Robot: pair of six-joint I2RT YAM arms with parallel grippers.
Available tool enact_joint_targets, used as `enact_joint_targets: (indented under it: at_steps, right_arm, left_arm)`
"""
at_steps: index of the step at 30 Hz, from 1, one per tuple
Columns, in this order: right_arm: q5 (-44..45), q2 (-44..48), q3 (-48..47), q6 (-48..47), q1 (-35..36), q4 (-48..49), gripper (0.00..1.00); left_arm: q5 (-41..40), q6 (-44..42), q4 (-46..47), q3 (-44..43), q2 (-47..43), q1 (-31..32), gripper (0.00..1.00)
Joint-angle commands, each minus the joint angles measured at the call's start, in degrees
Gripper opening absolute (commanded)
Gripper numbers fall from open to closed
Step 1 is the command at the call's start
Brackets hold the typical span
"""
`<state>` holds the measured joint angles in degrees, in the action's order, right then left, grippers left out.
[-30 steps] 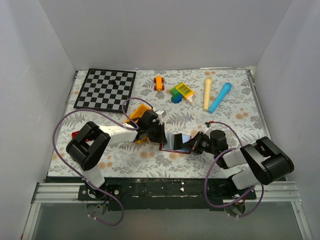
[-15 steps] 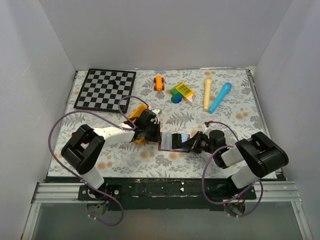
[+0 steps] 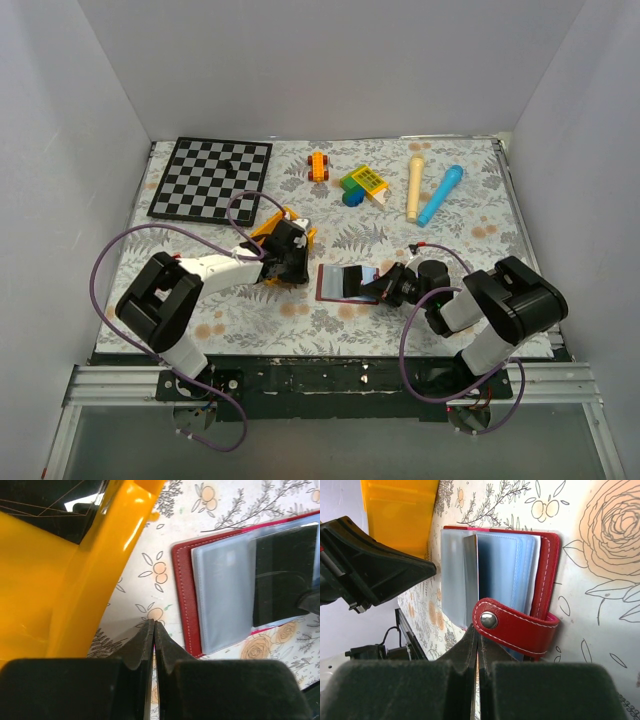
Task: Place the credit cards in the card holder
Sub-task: Insert the credit card into the card holder.
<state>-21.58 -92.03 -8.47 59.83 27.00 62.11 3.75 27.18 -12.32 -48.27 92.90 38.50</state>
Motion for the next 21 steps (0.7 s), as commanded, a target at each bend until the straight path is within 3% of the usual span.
enact_joint_targets:
  at_steps: [1, 7, 21]
  right_arm:
    - [0.23, -0.87, -0.49, -0.59, -0.02, 1.70, 0.01]
    - [0.05, -0.61, -0.76, -0.60, -0.11, 1.26, 0.01]
    - [-0.04, -2.89, -2.16, 0.37, -0.02, 2.58, 0.01]
  left_arm:
    - [-1.56, -0.55, 0.97, 1.42, -0.09, -0.71, 0.00]
    - [0.82, -0.81, 2.12, 0.20, 3.60, -0.71, 0.00]
    - [3.63, 2.00, 4.23, 4.85, 2.46, 4.39, 0.00]
